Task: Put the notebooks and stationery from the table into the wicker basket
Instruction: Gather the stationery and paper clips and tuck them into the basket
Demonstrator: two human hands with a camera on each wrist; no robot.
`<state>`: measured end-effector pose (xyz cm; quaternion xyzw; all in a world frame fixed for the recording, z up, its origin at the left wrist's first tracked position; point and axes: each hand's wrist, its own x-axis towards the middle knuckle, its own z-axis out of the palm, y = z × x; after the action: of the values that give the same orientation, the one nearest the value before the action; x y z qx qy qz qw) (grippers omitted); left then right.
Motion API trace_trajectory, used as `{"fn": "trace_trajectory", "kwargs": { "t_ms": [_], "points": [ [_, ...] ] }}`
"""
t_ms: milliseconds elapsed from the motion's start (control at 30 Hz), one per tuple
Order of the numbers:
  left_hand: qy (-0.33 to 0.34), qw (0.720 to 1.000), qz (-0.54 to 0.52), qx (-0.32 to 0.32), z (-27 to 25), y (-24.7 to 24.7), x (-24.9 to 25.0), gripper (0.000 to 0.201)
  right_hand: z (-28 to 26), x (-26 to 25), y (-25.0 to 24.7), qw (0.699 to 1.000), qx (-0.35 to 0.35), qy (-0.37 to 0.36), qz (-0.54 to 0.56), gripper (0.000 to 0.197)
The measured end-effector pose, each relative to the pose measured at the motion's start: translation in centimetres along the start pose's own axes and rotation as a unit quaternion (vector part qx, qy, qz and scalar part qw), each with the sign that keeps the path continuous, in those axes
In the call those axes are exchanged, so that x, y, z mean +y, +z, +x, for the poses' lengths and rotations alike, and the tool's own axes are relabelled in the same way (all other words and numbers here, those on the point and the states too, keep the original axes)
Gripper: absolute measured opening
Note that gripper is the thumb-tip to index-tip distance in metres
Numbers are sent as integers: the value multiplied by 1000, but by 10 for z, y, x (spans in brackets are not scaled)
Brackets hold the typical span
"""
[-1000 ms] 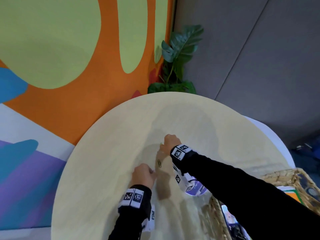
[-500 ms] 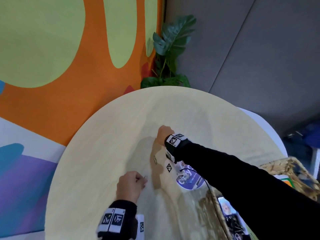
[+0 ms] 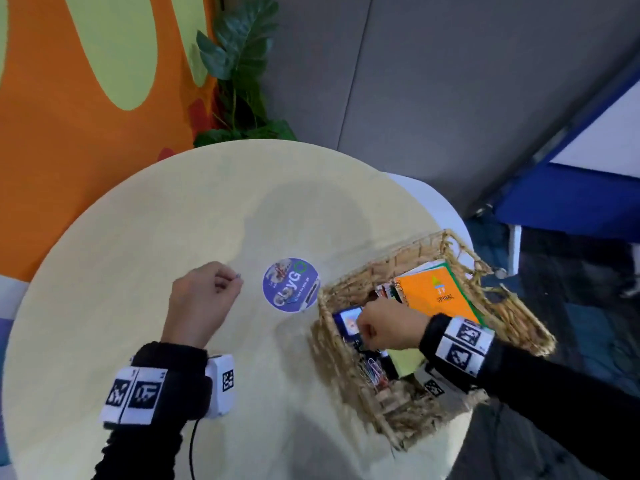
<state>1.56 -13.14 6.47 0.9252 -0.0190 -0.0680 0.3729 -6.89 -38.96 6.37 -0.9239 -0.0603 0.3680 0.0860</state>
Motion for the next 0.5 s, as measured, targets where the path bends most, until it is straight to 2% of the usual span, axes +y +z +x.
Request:
{"fn": "trace_trajectory", "kwargs": {
  "t_ms": [67, 167, 233, 367, 433, 500],
  "points": [
    [42, 999, -12, -22, -11, -1, 24, 6, 9, -1, 23, 993, -75, 20, -84, 12],
    [107, 993, -7, -57, -34, -2, 53, 4, 17, -11, 38, 980, -125, 37, -150, 8],
    [142, 986, -12, -84, -52, 0, 66, 4, 20, -15, 45, 979, -120, 37, -163, 29],
    [172, 969, 21, -175, -82, 21, 79, 4, 17, -17, 46, 987, -70, 40, -140, 38],
    [187, 956, 55, -219, -87, 40, 84, 5, 13, -10, 36, 991, -41, 53, -116, 37],
    [211, 936, 108, -260, -88, 60, 91, 9, 2, 2, 21, 995, 16, 72, -68, 24]
  ]
}}
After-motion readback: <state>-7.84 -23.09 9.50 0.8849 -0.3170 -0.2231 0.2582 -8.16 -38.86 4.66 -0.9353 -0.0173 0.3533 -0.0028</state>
